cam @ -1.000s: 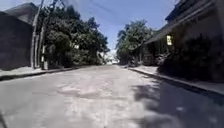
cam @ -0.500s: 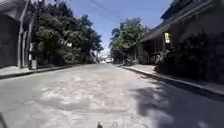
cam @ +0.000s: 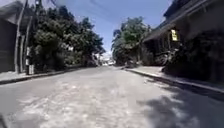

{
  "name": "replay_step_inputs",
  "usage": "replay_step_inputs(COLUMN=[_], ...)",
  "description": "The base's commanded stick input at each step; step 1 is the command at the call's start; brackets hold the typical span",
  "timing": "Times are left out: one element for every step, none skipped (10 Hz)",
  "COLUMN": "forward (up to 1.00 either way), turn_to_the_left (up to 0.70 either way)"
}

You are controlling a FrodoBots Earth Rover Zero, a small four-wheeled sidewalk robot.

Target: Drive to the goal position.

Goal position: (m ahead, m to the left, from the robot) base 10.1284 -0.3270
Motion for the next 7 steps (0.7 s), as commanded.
replay_step_inputs(forward=[1.0,1.0,1.0,1.0,1.0,1.0,1.0], turn_to_the_left=[0.0,0.0,0.0,0.0,0.0,0.0,0.0])
